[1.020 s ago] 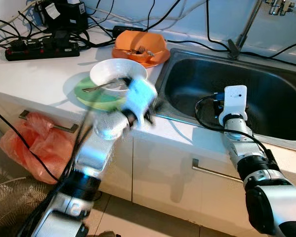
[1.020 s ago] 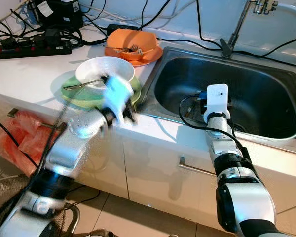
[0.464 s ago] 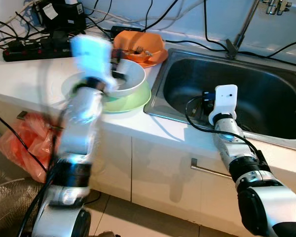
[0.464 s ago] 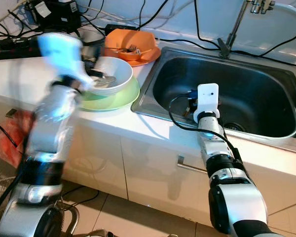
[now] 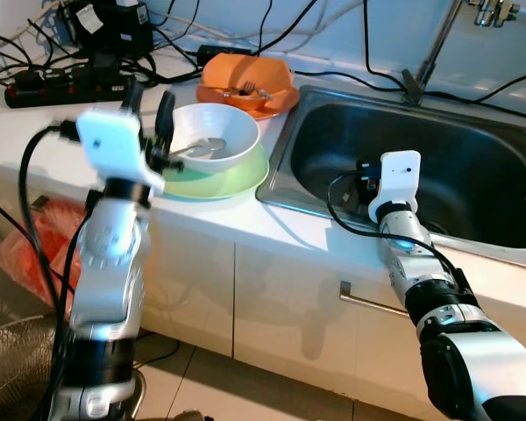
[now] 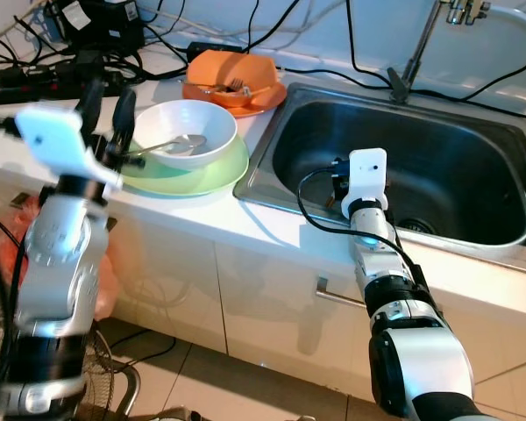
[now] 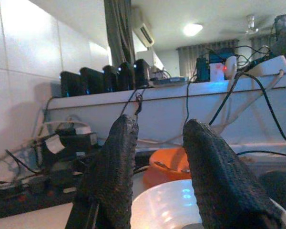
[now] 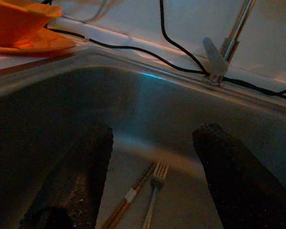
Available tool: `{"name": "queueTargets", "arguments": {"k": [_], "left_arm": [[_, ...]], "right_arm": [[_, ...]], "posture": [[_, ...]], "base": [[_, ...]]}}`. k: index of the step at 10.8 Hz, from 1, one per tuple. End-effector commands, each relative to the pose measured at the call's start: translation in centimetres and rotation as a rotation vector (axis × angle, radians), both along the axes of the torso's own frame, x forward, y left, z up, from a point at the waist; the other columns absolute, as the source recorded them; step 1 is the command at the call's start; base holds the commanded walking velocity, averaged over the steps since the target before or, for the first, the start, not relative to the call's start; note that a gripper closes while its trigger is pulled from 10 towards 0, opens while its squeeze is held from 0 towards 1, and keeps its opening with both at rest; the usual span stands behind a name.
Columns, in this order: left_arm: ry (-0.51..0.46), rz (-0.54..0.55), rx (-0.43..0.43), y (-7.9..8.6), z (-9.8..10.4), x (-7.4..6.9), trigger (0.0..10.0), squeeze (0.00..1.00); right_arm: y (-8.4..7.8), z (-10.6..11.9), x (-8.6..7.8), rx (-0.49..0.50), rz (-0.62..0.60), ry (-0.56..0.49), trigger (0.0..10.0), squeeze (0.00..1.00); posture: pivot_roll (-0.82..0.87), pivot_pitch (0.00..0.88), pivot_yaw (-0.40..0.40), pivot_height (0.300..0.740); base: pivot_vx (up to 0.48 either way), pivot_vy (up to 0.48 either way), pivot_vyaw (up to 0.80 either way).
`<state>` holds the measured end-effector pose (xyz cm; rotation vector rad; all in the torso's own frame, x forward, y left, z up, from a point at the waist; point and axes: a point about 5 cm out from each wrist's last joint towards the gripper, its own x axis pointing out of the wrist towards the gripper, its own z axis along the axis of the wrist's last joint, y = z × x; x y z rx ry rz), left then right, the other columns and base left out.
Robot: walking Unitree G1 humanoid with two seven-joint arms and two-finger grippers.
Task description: Kitchen organization
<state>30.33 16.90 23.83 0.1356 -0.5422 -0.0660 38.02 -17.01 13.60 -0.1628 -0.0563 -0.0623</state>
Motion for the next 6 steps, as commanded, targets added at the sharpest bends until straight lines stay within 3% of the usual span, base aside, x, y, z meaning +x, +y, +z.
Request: {"name": "queueTargets", "arguments": {"k": [1,6], "left_arm": [[-0.005,0.016,0.009,0.1,-0.1,-0.6,10.0,0.0],[0.111,0.031,-0.019,0.5,-3.2,-1.9,10.0,0.0]], "right_arm": [[-0.2,-0.9,-0.3,0.012,-0.003,0.028,10.0,0.0],[-0.2,-0.8,-0.3,0.012,-0.004,0.025,10.0,0.0]], "posture": [[0.11,0.062,-0.055,0.74],[0.11,0.068,-0.064,0.74]], "base": [[0.0,0.0,0.0],[0.0,0.0,0.0]]}}
